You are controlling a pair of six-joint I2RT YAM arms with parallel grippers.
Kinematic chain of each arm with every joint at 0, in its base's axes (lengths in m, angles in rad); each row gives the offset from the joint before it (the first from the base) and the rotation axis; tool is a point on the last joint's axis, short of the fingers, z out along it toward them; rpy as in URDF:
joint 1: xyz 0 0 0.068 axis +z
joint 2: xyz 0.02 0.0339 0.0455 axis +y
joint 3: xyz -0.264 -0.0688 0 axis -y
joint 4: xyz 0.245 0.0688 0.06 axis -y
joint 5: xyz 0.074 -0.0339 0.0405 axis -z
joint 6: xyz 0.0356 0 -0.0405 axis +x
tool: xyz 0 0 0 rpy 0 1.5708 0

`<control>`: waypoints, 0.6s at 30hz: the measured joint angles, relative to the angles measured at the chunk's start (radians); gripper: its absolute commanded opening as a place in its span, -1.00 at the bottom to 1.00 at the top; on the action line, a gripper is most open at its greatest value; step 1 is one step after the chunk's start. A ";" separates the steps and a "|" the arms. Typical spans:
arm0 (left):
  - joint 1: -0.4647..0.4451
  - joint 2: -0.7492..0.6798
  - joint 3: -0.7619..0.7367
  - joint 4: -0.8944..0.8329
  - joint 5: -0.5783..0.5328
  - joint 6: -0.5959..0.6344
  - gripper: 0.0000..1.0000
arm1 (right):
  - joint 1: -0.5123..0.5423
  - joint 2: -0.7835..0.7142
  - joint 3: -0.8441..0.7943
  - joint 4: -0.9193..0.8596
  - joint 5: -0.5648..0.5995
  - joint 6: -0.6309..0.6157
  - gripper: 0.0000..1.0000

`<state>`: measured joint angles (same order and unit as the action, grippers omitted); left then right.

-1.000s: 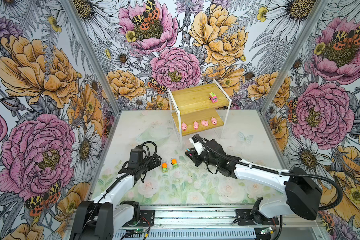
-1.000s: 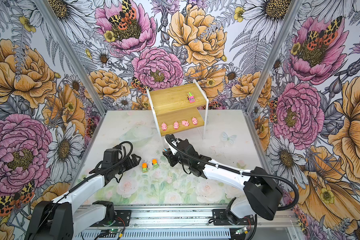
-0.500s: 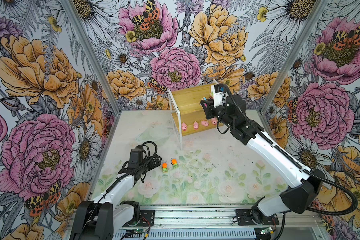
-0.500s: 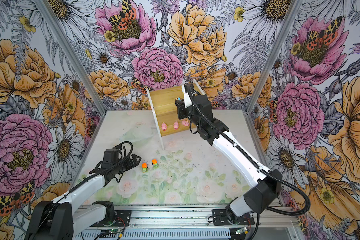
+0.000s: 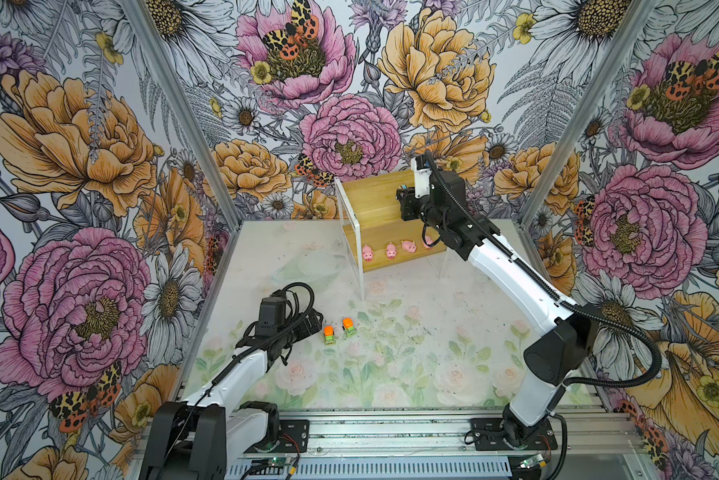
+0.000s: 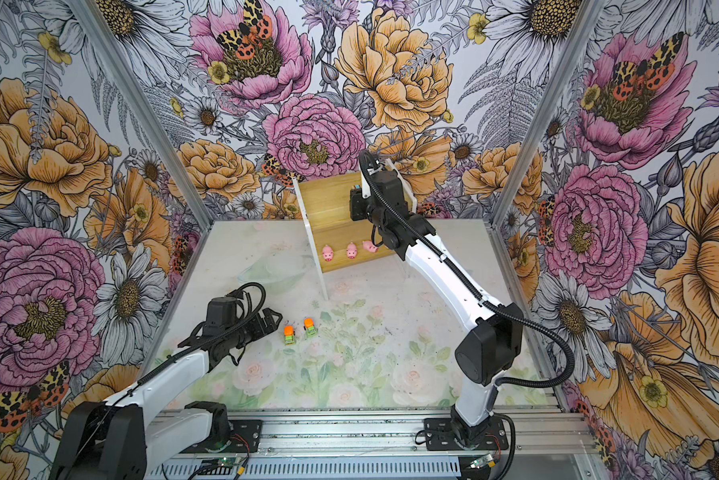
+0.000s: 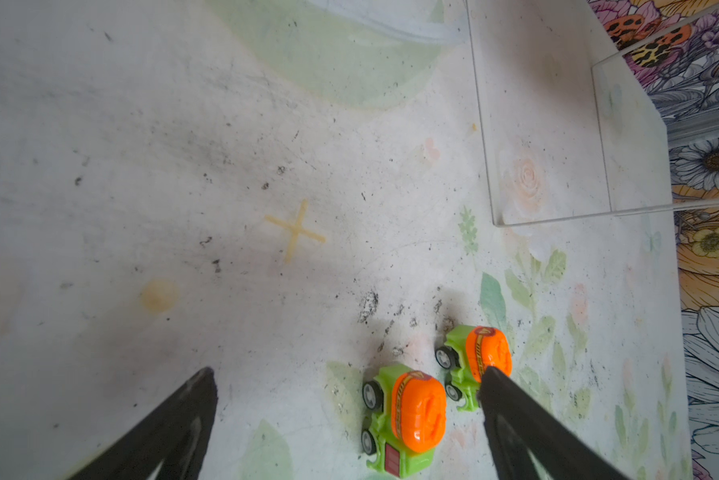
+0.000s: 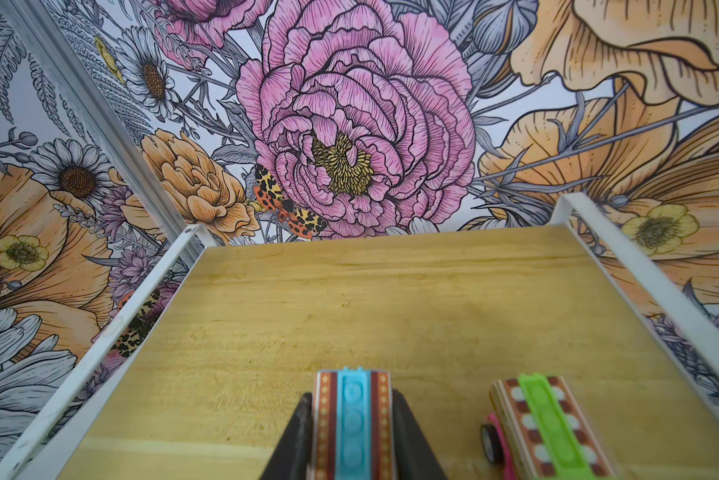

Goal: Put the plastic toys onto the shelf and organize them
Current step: 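Lower the truck onto the upper shelf beside the first and open the right gripper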

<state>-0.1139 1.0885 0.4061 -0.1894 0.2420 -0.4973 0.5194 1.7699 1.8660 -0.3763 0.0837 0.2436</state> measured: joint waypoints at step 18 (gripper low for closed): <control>0.000 0.000 0.000 0.000 0.000 0.000 0.98 | -0.004 0.041 0.011 -0.010 0.003 0.008 -0.16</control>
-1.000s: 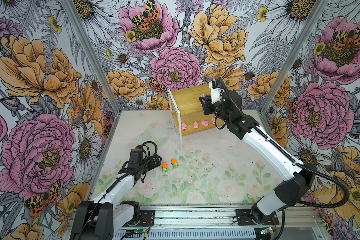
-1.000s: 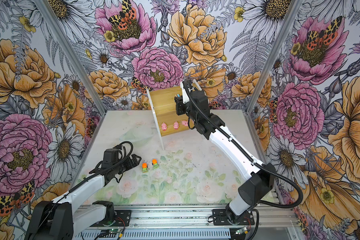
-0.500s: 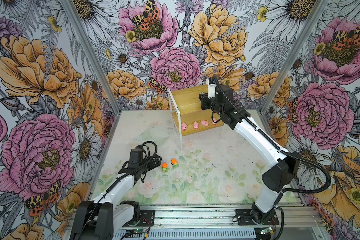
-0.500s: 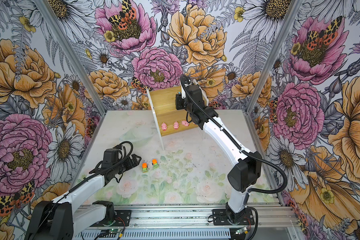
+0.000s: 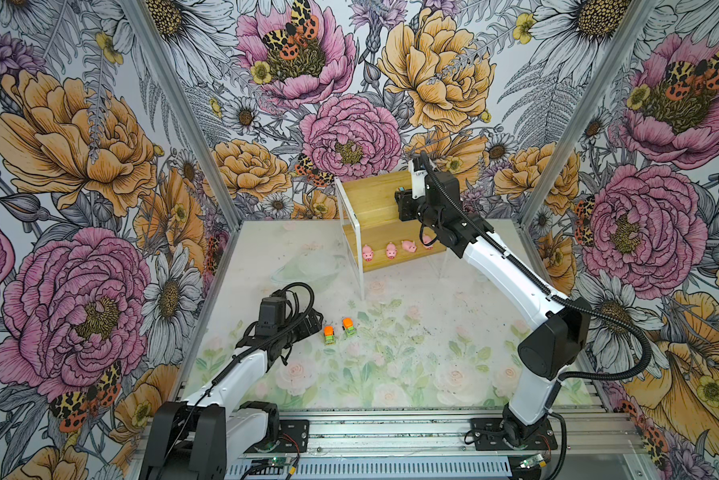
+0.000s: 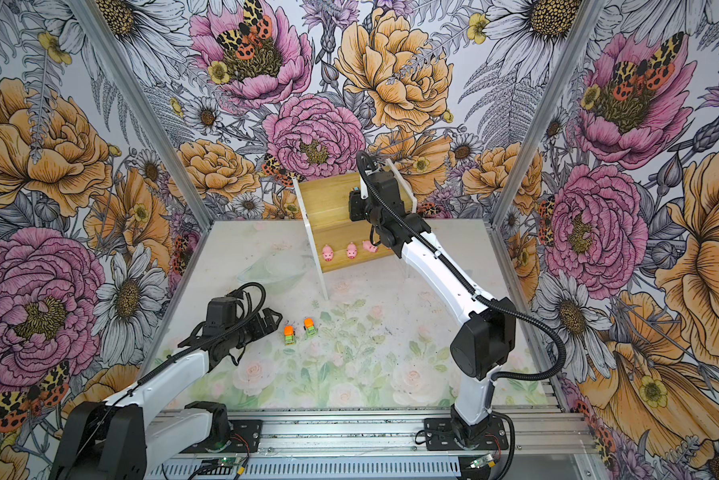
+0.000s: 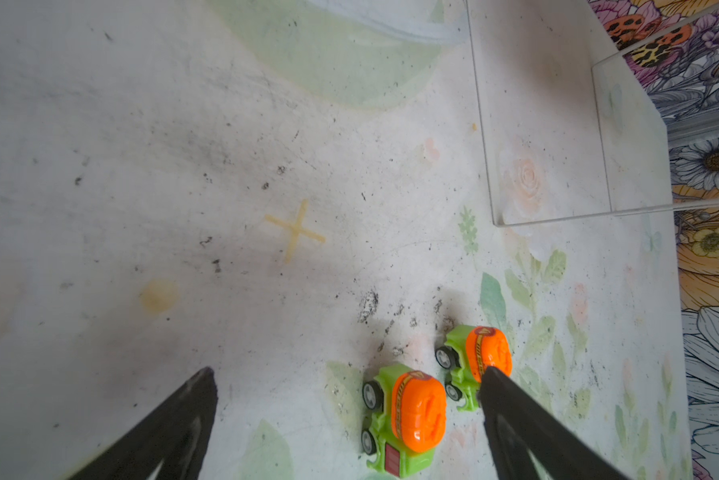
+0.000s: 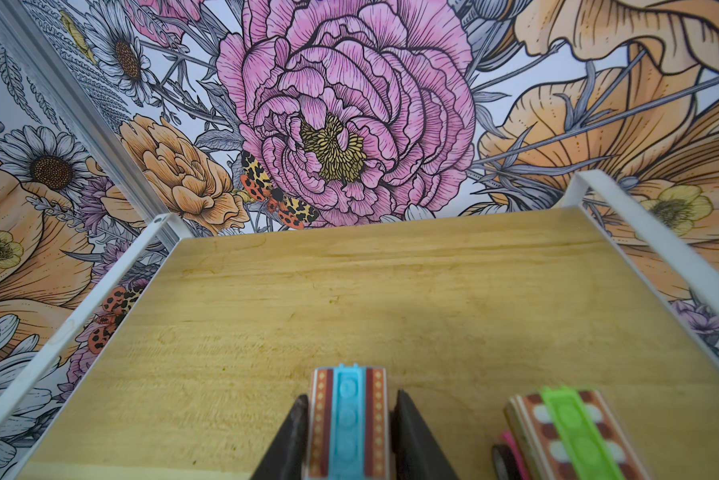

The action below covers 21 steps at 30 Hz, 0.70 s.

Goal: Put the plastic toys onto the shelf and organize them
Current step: 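Lower the truck onto the upper shelf beside the first and open the right gripper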

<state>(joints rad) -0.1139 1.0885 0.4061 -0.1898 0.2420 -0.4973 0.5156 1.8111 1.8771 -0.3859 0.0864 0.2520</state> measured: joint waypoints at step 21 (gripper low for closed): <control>0.000 0.006 0.000 0.000 0.000 0.000 0.97 | 0.000 -0.105 -0.025 -0.018 0.017 -0.044 0.40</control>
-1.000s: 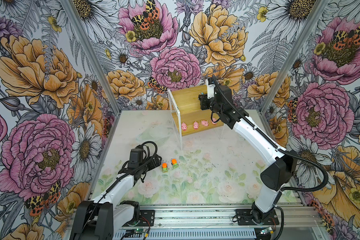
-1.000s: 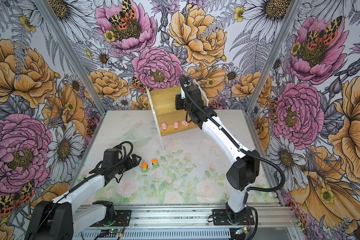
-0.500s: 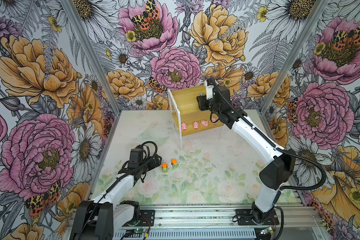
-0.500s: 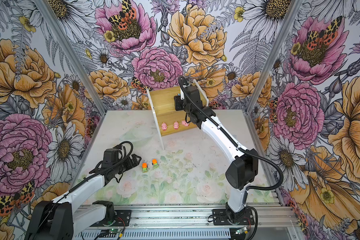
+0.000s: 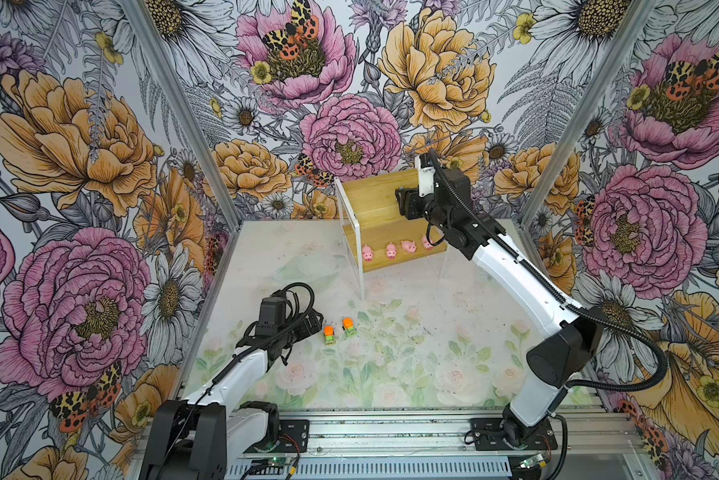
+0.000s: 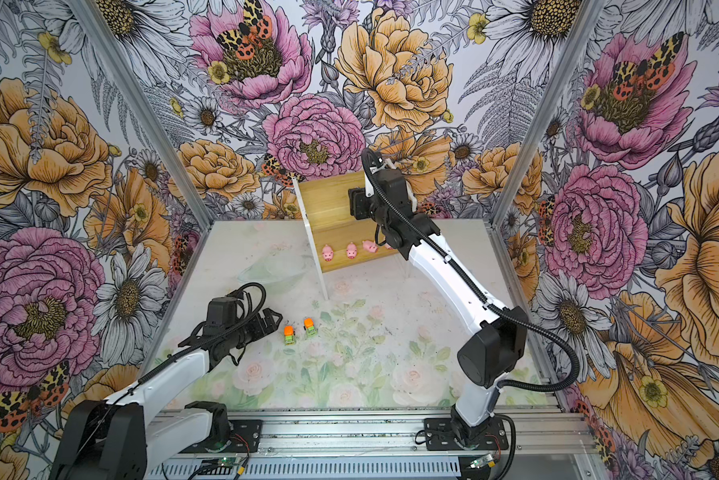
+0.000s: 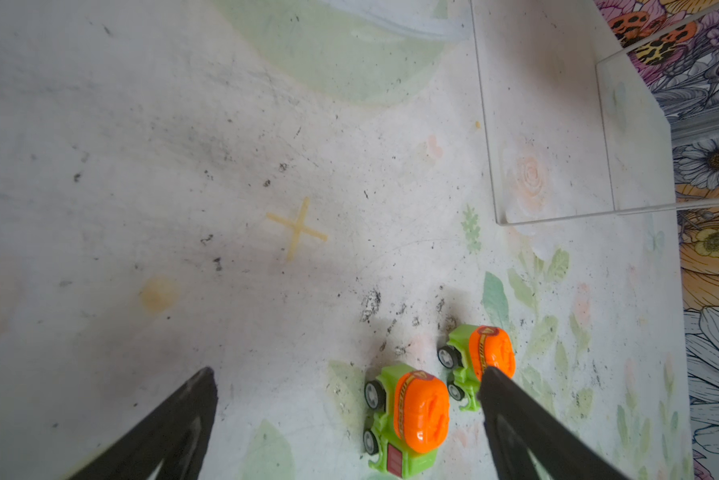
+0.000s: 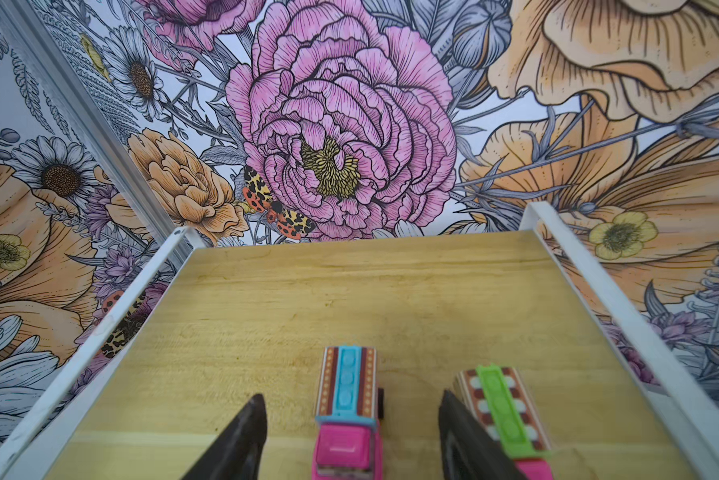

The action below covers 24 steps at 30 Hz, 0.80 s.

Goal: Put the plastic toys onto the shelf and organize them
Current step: 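Lower the truck onto the upper shelf beside the first and open the right gripper, then withdraw the right gripper back toward the green trucks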

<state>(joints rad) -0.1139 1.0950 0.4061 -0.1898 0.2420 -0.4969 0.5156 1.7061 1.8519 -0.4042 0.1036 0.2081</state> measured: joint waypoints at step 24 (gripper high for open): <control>0.000 -0.017 0.000 0.000 0.000 0.000 0.98 | 0.453 -0.360 -1.170 0.460 -0.050 0.017 0.46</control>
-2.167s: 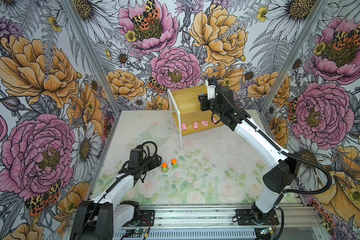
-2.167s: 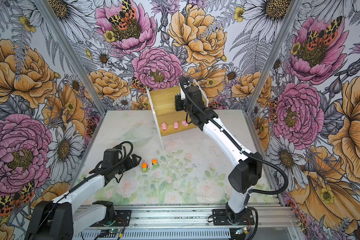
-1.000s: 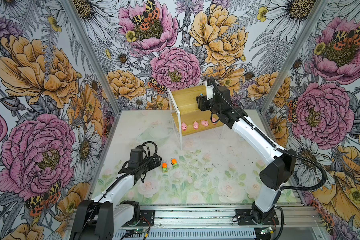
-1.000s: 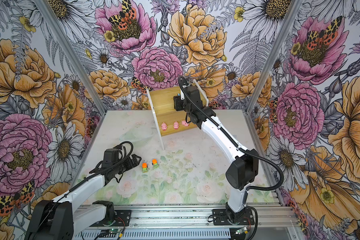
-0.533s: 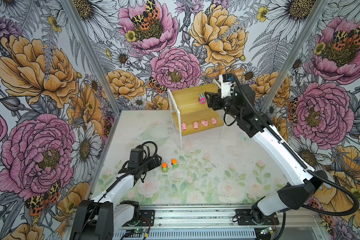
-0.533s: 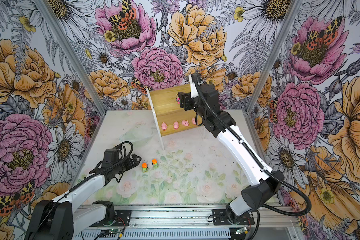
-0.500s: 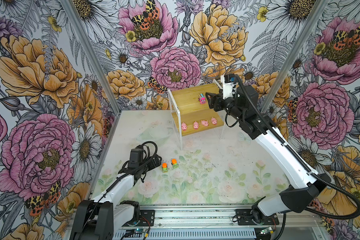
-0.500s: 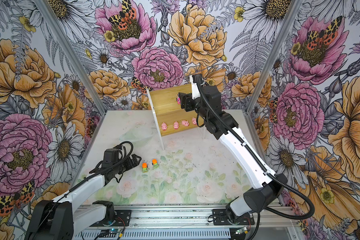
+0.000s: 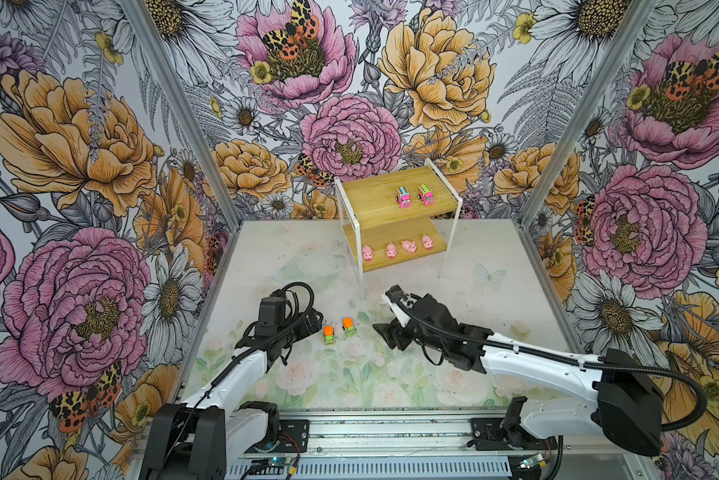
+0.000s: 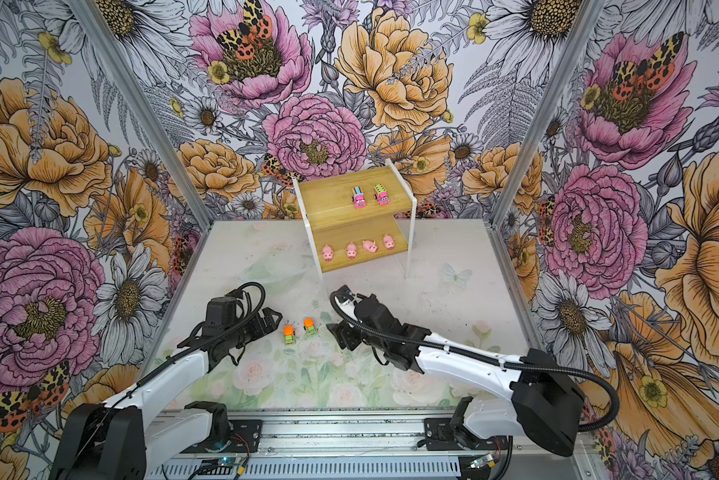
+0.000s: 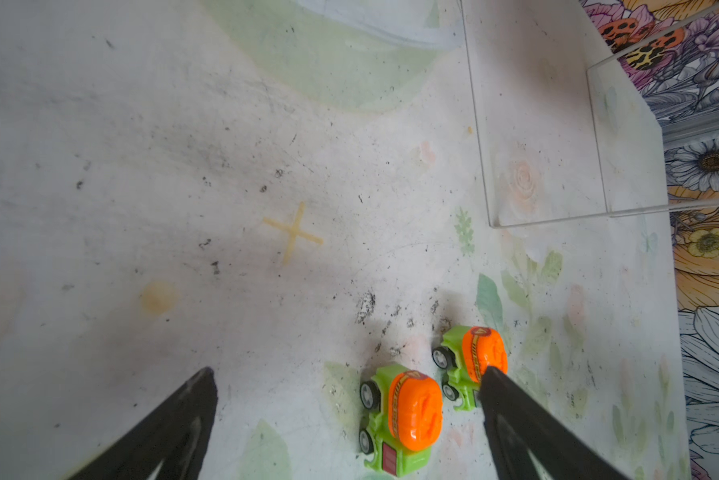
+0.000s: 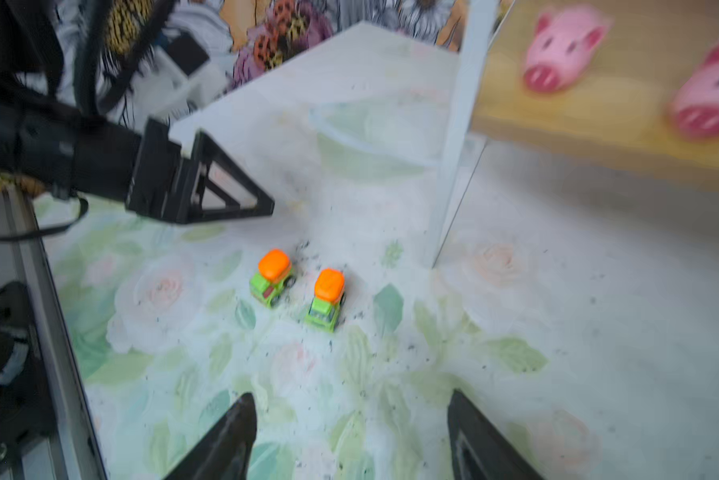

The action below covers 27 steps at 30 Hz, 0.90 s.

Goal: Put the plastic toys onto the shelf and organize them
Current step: 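Withdraw the right gripper back toward the green trucks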

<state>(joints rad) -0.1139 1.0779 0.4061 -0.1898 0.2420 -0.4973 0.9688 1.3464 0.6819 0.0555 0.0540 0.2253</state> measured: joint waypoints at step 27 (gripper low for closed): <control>0.007 -0.019 0.000 0.000 0.000 0.000 0.98 | 0.018 0.591 0.290 0.270 -0.006 0.048 0.34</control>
<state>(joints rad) -0.1070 1.0584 0.4057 -0.1902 0.2420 -0.4976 0.9867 1.9377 0.9714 0.3256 0.0479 0.2729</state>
